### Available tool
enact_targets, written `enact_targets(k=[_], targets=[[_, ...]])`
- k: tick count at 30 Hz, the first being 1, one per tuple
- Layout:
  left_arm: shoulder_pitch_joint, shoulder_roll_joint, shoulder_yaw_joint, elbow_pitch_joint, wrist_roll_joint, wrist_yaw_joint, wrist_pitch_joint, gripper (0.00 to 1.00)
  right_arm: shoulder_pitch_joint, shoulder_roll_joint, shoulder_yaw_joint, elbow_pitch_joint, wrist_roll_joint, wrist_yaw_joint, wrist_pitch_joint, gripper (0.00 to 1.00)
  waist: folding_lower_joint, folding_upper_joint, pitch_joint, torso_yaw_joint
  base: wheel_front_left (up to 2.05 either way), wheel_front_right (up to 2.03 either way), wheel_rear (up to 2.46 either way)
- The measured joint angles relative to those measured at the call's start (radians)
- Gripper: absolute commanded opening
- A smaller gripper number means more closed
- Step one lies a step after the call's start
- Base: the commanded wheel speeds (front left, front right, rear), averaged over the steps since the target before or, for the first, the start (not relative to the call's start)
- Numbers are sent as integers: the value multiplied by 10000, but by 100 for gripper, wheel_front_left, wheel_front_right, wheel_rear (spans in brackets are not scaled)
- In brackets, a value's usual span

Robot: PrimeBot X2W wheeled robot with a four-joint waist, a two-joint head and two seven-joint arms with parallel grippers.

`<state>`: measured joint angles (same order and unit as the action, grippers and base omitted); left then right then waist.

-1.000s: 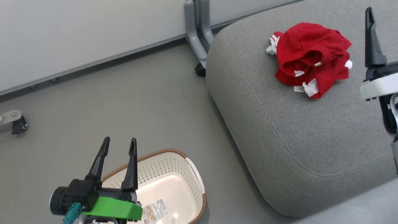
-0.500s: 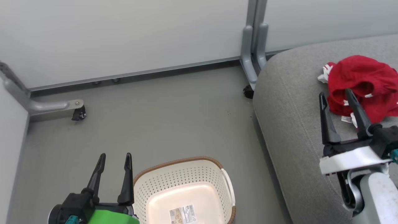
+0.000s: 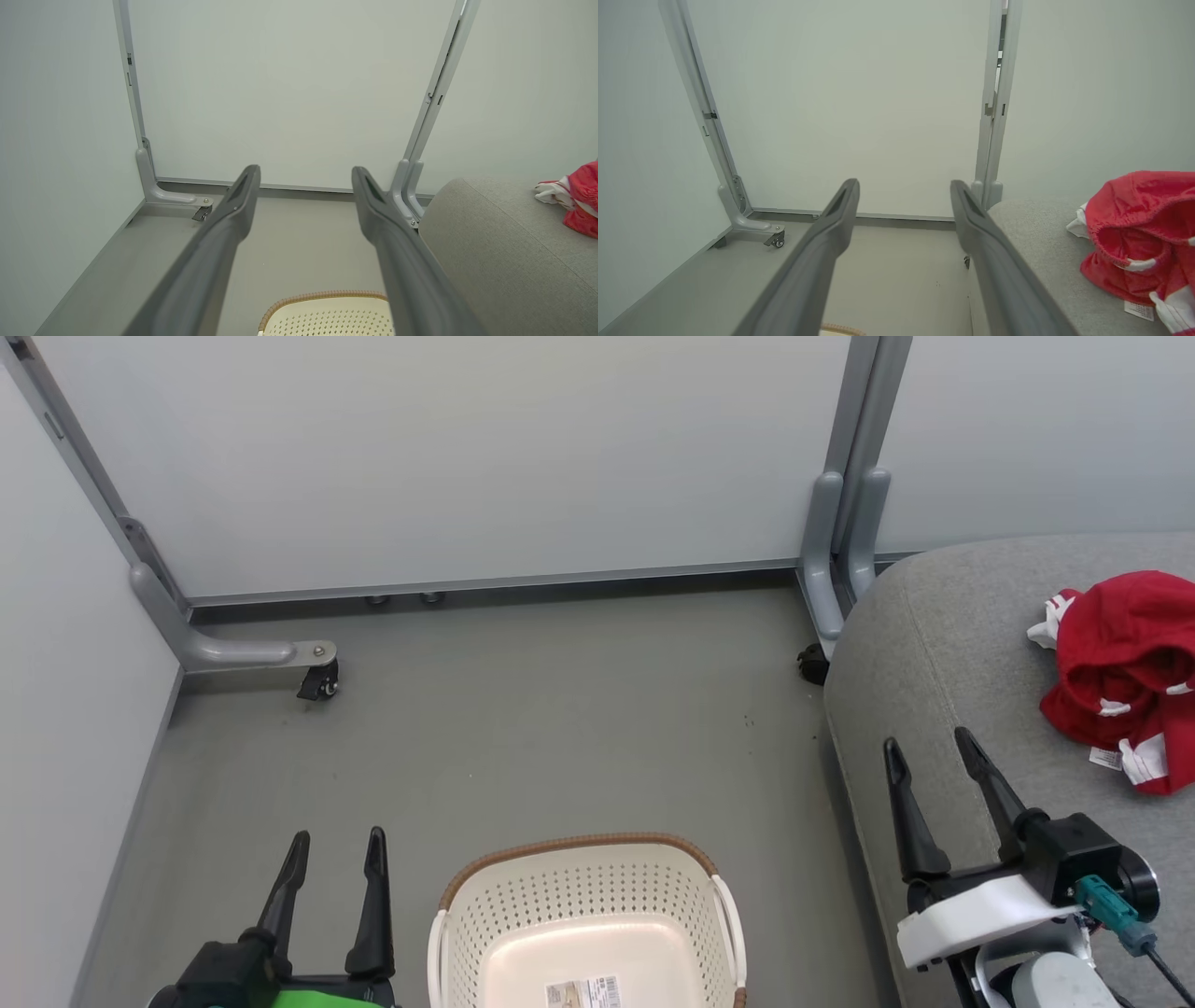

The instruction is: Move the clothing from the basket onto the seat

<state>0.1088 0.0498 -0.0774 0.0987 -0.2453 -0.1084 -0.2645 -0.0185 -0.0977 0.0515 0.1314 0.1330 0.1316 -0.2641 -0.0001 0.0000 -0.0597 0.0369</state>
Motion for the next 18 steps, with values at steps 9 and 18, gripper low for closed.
enact_targets(k=[9, 18], targets=[[94, 0, -73, -6, 17, 203, 0, 100, 146, 153, 27, 73, -61, 0, 0, 100, 0, 0, -80, 60, 0, 0, 0], [138, -2, -150, 96, -2, 366, 0, 100, 150, 157, -59, 67, -59, 0, 0, 100, 0, 0, -109, 4, 0, 0, 0]])
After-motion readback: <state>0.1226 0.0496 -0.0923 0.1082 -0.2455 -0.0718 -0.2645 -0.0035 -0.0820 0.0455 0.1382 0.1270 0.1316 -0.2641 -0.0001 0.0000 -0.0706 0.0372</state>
